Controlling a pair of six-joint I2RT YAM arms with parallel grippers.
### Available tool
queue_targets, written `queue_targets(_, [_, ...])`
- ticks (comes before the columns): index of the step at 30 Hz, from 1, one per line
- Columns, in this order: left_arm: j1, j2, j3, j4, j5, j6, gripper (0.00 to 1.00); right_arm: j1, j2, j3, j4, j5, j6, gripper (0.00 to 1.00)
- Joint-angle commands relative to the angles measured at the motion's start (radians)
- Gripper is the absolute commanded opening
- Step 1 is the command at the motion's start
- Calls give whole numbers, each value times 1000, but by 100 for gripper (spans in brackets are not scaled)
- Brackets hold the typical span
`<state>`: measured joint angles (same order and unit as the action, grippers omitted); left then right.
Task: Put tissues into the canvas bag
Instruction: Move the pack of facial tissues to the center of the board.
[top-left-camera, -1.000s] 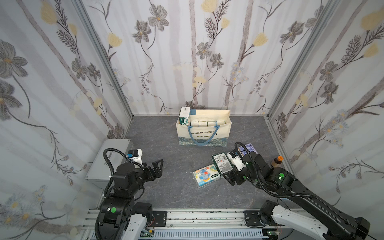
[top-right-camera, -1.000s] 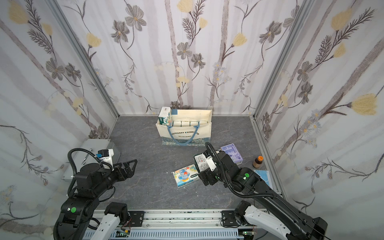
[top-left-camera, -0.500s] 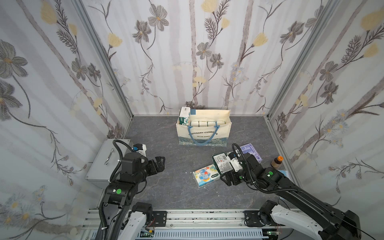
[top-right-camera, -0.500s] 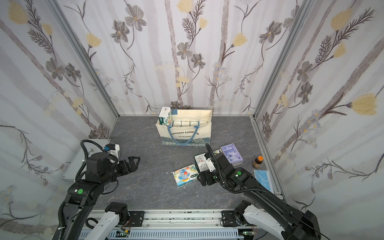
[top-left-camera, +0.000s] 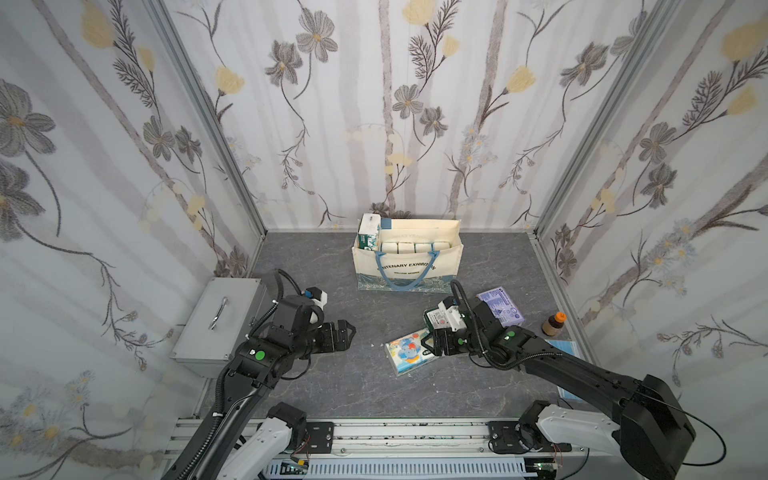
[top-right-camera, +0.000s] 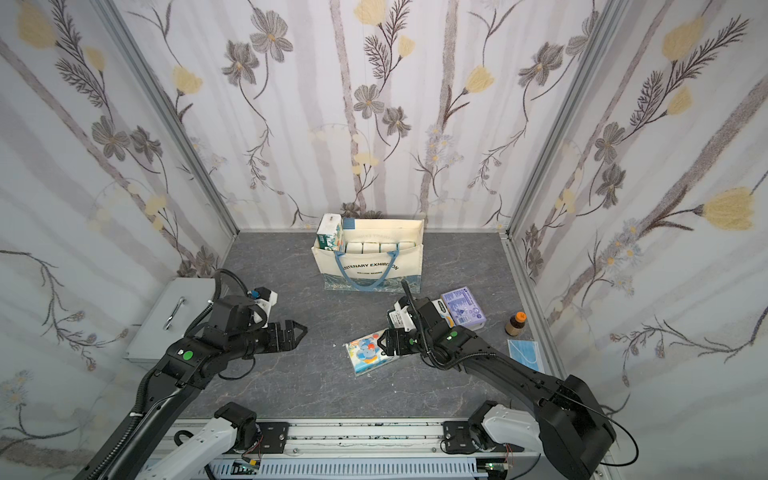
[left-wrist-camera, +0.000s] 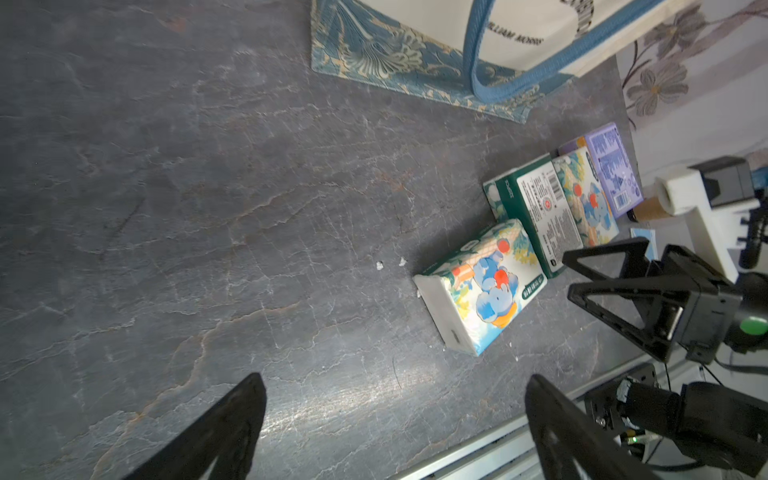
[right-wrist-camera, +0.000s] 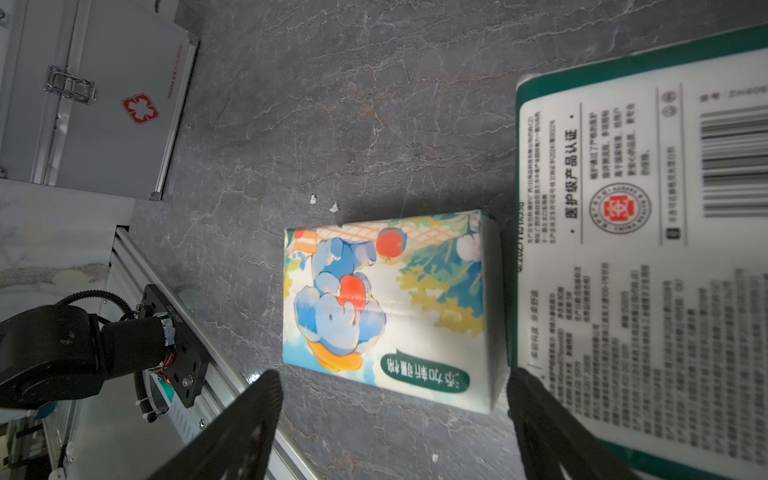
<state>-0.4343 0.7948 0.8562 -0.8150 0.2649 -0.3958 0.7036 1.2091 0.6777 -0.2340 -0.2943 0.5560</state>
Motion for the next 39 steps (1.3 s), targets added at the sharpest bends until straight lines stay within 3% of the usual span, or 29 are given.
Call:
queue_targets(1, [-60, 50, -6, 27, 72, 5, 100, -1, 56, 29, 42, -29, 26, 85])
queue_targets(6, [-125, 120, -1, 13, 48, -1, 100, -1, 114, 58, 41, -26, 35, 85])
queue_targets(14, [-130, 112, -4, 6, -22, -5, 100, 22, 158, 71, 60, -40, 54, 85])
queue_targets(26, [-130, 112, -2, -1, -46, -8, 100, 145, 209, 99, 93, -45, 78, 85])
queue_targets(35, [-135, 151, -12, 3, -42, -16, 100, 136, 80, 49, 89, -15, 83, 85])
queue_targets(39, [-166, 219, -31, 59, -26, -87, 100, 96, 0, 13, 39, -1, 70, 86])
